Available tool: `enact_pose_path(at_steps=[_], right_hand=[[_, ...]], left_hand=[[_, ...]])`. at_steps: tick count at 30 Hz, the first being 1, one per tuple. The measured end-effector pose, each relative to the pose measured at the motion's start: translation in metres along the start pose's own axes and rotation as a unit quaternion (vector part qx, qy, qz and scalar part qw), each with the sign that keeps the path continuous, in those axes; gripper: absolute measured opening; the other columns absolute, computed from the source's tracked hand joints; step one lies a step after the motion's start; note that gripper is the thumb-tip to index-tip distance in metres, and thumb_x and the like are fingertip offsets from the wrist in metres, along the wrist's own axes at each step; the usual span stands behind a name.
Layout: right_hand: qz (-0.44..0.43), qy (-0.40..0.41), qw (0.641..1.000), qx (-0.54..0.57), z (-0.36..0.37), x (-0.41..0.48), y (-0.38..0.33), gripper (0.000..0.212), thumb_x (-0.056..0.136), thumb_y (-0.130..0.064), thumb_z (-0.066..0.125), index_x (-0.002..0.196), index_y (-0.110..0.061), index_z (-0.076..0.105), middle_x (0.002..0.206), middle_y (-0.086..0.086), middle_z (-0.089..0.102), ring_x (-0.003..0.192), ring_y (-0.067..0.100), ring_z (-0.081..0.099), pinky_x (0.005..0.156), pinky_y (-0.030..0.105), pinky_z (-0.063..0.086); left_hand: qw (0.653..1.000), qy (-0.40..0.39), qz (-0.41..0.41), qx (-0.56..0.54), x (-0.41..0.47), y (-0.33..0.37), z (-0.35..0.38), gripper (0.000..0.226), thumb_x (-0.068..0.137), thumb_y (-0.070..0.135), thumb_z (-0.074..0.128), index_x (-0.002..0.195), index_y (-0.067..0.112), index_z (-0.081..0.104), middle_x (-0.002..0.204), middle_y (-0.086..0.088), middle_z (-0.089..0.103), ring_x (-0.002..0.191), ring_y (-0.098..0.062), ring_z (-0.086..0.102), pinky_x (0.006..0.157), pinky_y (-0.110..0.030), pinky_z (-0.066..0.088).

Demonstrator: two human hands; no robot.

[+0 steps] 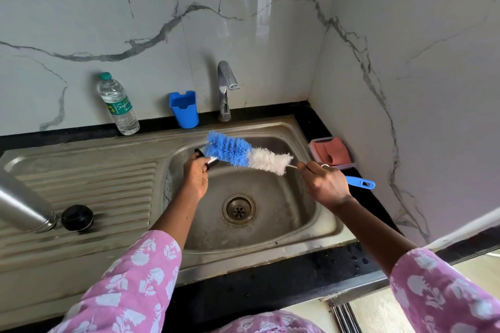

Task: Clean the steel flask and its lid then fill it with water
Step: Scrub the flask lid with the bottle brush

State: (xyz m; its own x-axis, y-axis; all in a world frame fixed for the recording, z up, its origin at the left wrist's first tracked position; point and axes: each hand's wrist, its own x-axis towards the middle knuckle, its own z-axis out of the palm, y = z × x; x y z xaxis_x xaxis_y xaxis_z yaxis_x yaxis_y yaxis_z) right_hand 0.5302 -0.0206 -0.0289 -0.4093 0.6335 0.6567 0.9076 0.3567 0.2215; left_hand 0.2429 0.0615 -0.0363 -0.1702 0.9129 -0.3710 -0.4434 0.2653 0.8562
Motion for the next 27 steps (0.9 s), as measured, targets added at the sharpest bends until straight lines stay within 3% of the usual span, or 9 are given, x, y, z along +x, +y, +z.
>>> enact_pose_path(at_steps=[3, 5, 8, 11, 14, 19, 21, 23, 27], right_hand=[[0.005, 0.002, 1.000, -0.004, 0.002, 0.009, -0.005, 0.028, 0.064, -0.004, 0.070, 0.092, -0.008, 0.071, 0.064, 0.002, 0.055, 0.042, 0.022, 0.050, 0.033, 0.023, 0.030], [0.009, 0.004, 1.000, -0.004, 0.003, 0.015, -0.008, 0.025, 0.068, -0.006, 0.063, 0.091, -0.008, 0.072, 0.063, 0.002, 0.055, 0.041, 0.022, 0.051, 0.033, 0.023, 0.031], [0.004, 0.009, 1.000, -0.003, 0.003, 0.012, -0.008, 0.026, 0.066, -0.006, 0.066, 0.090, -0.008, 0.073, 0.063, 0.002, 0.056, 0.041, 0.022, 0.051, 0.032, 0.022, 0.031], [-0.004, 0.013, 1.000, -0.001, 0.001, 0.003, -0.002, 0.035, 0.061, -0.004, 0.073, 0.095, -0.010, 0.067, 0.063, 0.002, 0.055, 0.042, 0.022, 0.050, 0.033, 0.024, 0.032], [-0.010, 0.009, 1.000, 0.003, -0.001, 0.000, 0.001, 0.047, 0.059, -0.004, 0.071, 0.101, -0.013, 0.055, 0.066, 0.001, 0.055, 0.042, 0.021, 0.050, 0.032, 0.023, 0.031], [0.007, 0.004, 1.000, -0.019, 0.002, 0.014, -0.005, 0.028, 0.064, -0.005, 0.071, 0.092, -0.011, 0.069, 0.064, 0.002, 0.055, 0.041, 0.022, 0.050, 0.033, 0.023, 0.028], [0.010, 0.003, 1.000, -0.019, 0.004, 0.015, -0.006, 0.023, 0.068, -0.007, 0.067, 0.090, -0.011, 0.071, 0.064, 0.002, 0.055, 0.042, 0.023, 0.051, 0.033, 0.023, 0.028], [0.003, 0.012, 1.000, -0.012, 0.004, 0.010, -0.003, 0.027, 0.067, -0.006, 0.067, 0.093, -0.011, 0.067, 0.064, 0.002, 0.055, 0.042, 0.023, 0.050, 0.033, 0.024, 0.029], [-0.014, 0.015, 1.000, 0.006, -0.001, -0.002, 0.004, 0.041, 0.061, -0.002, 0.066, 0.100, -0.013, 0.054, 0.065, 0.002, 0.055, 0.042, 0.021, 0.049, 0.032, 0.024, 0.032]], left_hand=[[1.000, -0.013, 0.000, 0.006, 0.001, -0.007, 0.002, 0.022, 0.094, -0.005, 0.044, 0.107, 0.008, 0.057, 0.090, 0.000, 0.062, 0.081, -0.008, 0.058, 0.070, -0.017, 0.044], [0.999, -0.018, 0.012, 0.029, 0.001, -0.010, 0.003, 0.032, 0.093, -0.008, 0.043, 0.122, 0.003, 0.052, 0.092, 0.003, 0.060, 0.083, -0.007, 0.055, 0.073, -0.017, 0.043], [0.999, -0.013, 0.024, 0.030, 0.001, -0.009, 0.003, 0.042, 0.089, -0.019, 0.041, 0.127, -0.001, 0.049, 0.091, 0.002, 0.059, 0.082, -0.006, 0.055, 0.073, -0.016, 0.046], [1.000, -0.019, 0.025, 0.000, 0.000, -0.003, 0.002, 0.043, 0.086, -0.021, 0.042, 0.120, 0.004, 0.051, 0.092, -0.001, 0.061, 0.083, -0.009, 0.059, 0.070, -0.016, 0.049], [0.999, -0.015, 0.005, -0.032, -0.001, -0.001, 0.001, 0.028, 0.087, -0.015, 0.045, 0.099, 0.007, 0.057, 0.089, -0.004, 0.063, 0.079, -0.011, 0.061, 0.067, -0.017, 0.048], [0.998, -0.029, -0.019, -0.049, -0.002, -0.009, 0.005, 0.015, 0.095, 0.003, 0.047, 0.093, 0.013, 0.058, 0.085, -0.001, 0.064, 0.080, -0.011, 0.059, 0.077, -0.020, 0.046], [0.999, -0.029, -0.011, -0.011, 0.001, -0.012, 0.005, 0.021, 0.096, -0.001, 0.042, 0.106, 0.008, 0.058, 0.088, 0.001, 0.058, 0.073, -0.006, 0.050, 0.078, -0.016, 0.043], [0.999, -0.022, 0.004, 0.036, 0.002, -0.012, 0.005, 0.039, 0.095, -0.009, 0.035, 0.128, 0.004, 0.050, 0.091, 0.002, 0.054, 0.068, -0.002, 0.042, 0.090, -0.015, 0.042], [0.999, -0.003, 0.014, 0.051, 0.002, -0.007, 0.003, 0.047, 0.093, -0.015, 0.033, 0.134, 0.001, 0.045, 0.100, -0.002, 0.056, 0.079, -0.004, 0.051, 0.085, -0.017, 0.039]])
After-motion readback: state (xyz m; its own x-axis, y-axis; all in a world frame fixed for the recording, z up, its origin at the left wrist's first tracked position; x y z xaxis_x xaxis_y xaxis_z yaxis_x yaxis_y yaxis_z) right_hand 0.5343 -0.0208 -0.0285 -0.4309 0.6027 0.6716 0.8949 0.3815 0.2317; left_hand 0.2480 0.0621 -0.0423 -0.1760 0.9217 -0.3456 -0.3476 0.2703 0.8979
